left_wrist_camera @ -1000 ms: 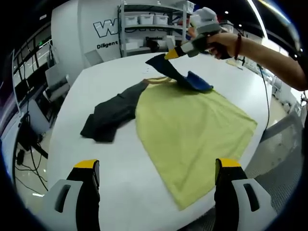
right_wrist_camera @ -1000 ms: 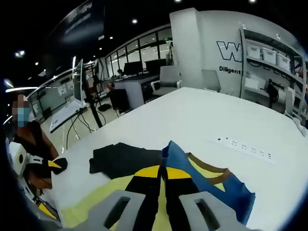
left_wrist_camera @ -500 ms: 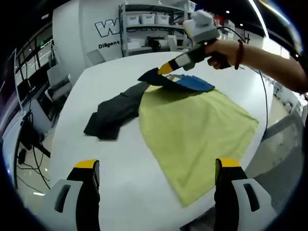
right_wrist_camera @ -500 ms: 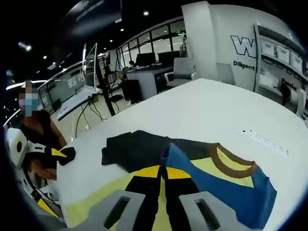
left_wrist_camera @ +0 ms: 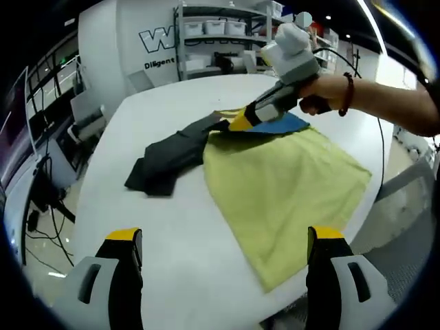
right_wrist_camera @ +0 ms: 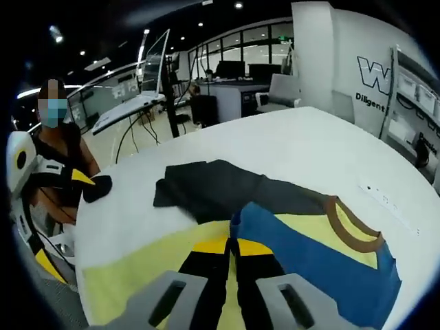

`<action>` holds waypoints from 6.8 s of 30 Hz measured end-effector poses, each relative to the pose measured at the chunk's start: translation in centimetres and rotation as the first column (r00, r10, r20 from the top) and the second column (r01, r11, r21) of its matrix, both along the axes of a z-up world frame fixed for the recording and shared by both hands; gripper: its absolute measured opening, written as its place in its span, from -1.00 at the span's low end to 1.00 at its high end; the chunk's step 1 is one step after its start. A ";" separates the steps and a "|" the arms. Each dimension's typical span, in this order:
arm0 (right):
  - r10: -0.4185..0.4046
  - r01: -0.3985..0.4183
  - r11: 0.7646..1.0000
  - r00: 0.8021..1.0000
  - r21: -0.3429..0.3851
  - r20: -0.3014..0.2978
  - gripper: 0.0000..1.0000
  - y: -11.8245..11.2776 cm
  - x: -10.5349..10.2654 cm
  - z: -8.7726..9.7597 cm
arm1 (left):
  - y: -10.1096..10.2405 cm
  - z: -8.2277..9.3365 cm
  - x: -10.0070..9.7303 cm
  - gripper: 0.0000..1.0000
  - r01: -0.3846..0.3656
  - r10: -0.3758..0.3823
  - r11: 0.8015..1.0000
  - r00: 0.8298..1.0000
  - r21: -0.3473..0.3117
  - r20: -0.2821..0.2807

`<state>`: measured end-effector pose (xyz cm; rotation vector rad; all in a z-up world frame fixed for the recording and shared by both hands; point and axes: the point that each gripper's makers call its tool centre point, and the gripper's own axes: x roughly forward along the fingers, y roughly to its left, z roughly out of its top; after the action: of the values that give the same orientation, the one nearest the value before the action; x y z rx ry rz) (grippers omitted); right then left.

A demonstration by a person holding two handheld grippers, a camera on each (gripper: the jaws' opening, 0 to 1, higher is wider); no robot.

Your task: Fold the garment on the visible template until the final outline fits inside the template.

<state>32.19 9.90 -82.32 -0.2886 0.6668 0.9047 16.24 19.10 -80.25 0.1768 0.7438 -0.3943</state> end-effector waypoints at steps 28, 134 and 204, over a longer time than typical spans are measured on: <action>0.040 -0.043 0.998 0.997 -0.038 -0.065 -1.00 0.4 -1.6 -4.3 | 0.9 -0.3 0.2 0.98 -0.018 0.018 1.000 1.000 0.004 -0.002; -0.634 0.640 0.768 0.764 0.022 -0.123 -0.99 -27.0 -0.2 -4.3 | -1.1 0.2 0.3 0.97 0.021 -0.021 1.000 1.000 -0.023 0.013; -0.650 0.635 0.755 0.758 -0.162 -0.053 -1.00 -37.4 1.2 -4.4 | -0.2 -0.2 1.5 0.89 -0.021 0.021 0.998 1.000 -0.052 0.004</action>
<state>33.41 -27.51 -86.68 -0.1091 0.8561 0.2037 17.73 18.87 -80.47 0.1213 0.7296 -0.3927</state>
